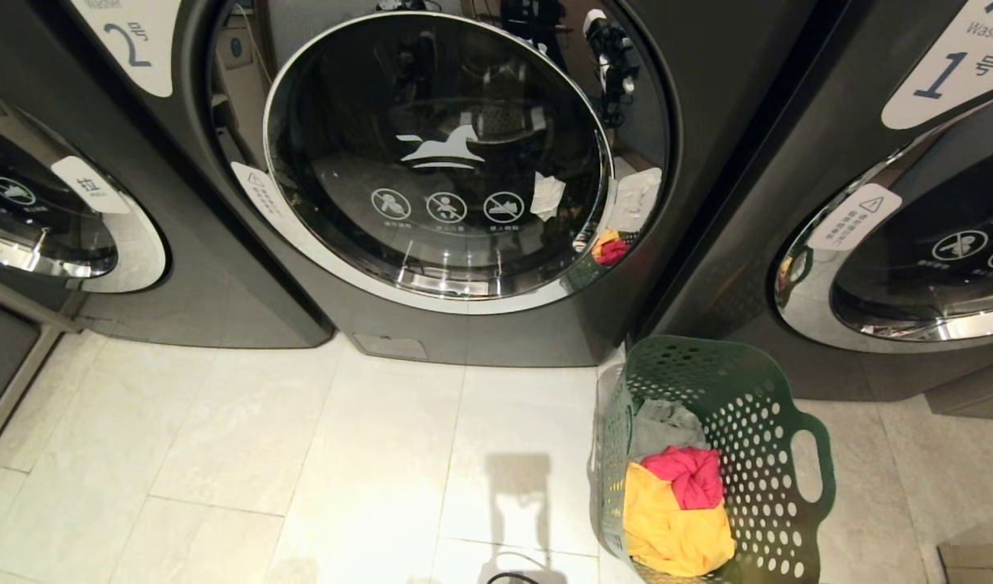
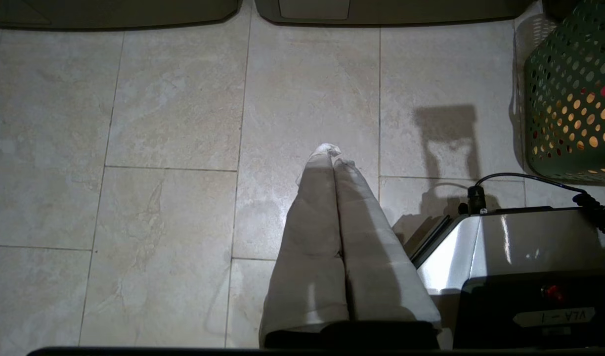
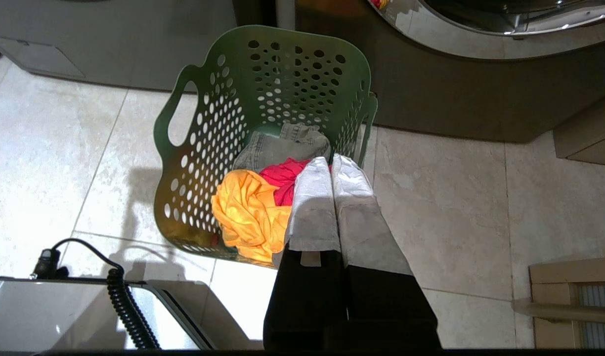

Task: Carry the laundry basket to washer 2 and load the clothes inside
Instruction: Open the lid of the washing machine

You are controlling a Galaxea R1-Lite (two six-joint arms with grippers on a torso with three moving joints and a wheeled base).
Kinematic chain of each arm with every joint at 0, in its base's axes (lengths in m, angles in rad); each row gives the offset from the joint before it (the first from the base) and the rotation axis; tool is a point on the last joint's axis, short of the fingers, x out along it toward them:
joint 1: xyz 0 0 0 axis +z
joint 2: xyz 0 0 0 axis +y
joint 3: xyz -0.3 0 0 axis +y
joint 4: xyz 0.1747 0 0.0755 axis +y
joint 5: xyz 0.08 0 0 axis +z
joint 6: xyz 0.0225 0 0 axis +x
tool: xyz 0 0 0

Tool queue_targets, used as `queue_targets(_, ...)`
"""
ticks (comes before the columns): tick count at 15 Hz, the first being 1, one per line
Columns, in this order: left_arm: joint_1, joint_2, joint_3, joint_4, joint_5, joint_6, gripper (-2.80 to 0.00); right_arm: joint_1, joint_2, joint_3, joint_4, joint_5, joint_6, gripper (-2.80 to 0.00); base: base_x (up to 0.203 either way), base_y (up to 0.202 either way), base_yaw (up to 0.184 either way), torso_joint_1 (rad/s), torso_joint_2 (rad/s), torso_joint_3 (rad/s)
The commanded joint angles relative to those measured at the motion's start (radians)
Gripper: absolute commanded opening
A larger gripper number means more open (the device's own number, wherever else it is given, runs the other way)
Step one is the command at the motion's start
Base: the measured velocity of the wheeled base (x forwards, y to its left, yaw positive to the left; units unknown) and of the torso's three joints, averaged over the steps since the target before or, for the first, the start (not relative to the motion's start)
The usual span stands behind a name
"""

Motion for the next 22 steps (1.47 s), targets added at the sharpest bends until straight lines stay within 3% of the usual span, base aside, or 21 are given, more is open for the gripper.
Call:
queue_targets(1,0.0,0.003,0.002,0.002,0.001,0.001,-2.8,0.002,0.004,0.0,0.001,0.001,0.002,-2.8,0.0,0.0,0.0,0.0,0.0,0.171)
queue_targets(16,0.0,0.003,0.0,0.002,0.0,0.001,-2.8,0.0,0.004,0.002,0.001,0.004,-0.01,-2.8,0.0,0.0,0.0,0.001,0.0,0.198)
queue_targets(22,0.0,0.003,0.002,0.002,-0.006,0.0,-2.8,0.0,0.003,0.0,0.001,0.001,-0.001,-2.8,0.0,0.0,0.0,0.0,0.0,0.032)
